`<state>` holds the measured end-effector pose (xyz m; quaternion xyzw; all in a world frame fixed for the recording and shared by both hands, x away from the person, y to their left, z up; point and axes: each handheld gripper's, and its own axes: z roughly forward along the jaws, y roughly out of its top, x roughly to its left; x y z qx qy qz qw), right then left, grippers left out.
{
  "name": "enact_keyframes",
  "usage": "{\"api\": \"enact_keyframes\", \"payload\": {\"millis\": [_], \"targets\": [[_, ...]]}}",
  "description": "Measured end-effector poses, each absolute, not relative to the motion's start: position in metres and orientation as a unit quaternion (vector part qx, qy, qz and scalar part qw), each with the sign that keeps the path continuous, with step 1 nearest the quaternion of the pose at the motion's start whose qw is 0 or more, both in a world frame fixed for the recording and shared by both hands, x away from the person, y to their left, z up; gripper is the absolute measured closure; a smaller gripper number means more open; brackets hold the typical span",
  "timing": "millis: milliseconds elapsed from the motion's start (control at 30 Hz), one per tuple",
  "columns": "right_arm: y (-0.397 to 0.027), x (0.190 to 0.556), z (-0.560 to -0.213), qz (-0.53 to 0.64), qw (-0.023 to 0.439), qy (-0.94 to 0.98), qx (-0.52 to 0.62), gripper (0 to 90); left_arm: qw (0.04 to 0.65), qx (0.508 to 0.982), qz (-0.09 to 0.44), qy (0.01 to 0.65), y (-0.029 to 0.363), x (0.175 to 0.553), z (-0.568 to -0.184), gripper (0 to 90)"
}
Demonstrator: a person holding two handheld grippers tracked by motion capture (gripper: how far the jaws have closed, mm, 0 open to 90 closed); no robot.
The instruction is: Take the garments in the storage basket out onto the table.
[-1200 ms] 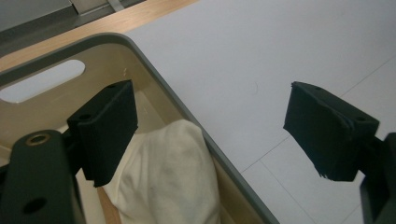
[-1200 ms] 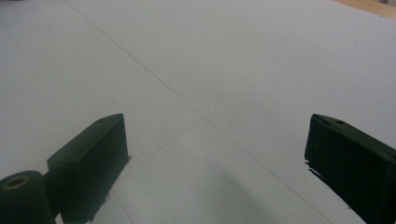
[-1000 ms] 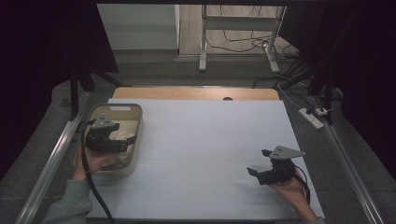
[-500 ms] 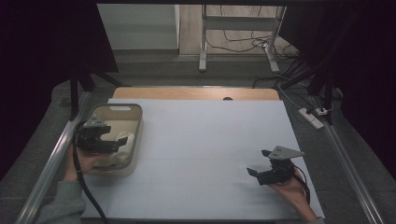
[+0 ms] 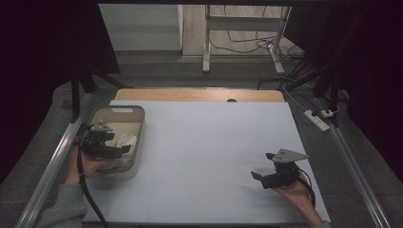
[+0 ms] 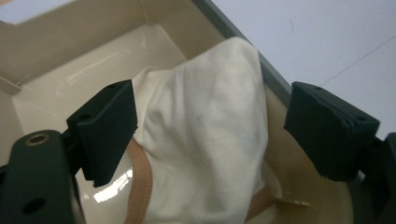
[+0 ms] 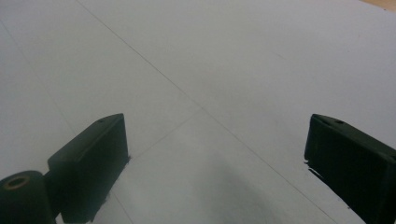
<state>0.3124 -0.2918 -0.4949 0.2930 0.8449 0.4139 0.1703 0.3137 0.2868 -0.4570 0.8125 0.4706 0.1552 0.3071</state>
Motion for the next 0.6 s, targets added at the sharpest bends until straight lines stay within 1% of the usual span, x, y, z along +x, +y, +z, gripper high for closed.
{"api": "enact_keyframes", "payload": {"millis": [167, 400, 600], "targets": [[-0.292, 0.313, -0.495, 0.411, 0.169, 0.847, 0.293, 6.3, 0.29, 0.822, 0.144, 0.469, 0.285, 0.315, -0.461, 17.1], [-0.291, 0.312, -0.496, 0.406, 0.169, 0.85, 0.292, 6.2, 0.283, 0.823, 0.143, 0.472, 0.286, 0.317, -0.464, 16.9], [-0.291, 0.313, -0.496, 0.405, 0.169, 0.85, 0.292, 6.2, 0.272, 0.83, 0.13, 0.469, 0.285, 0.318, -0.468, 17.3]]}}
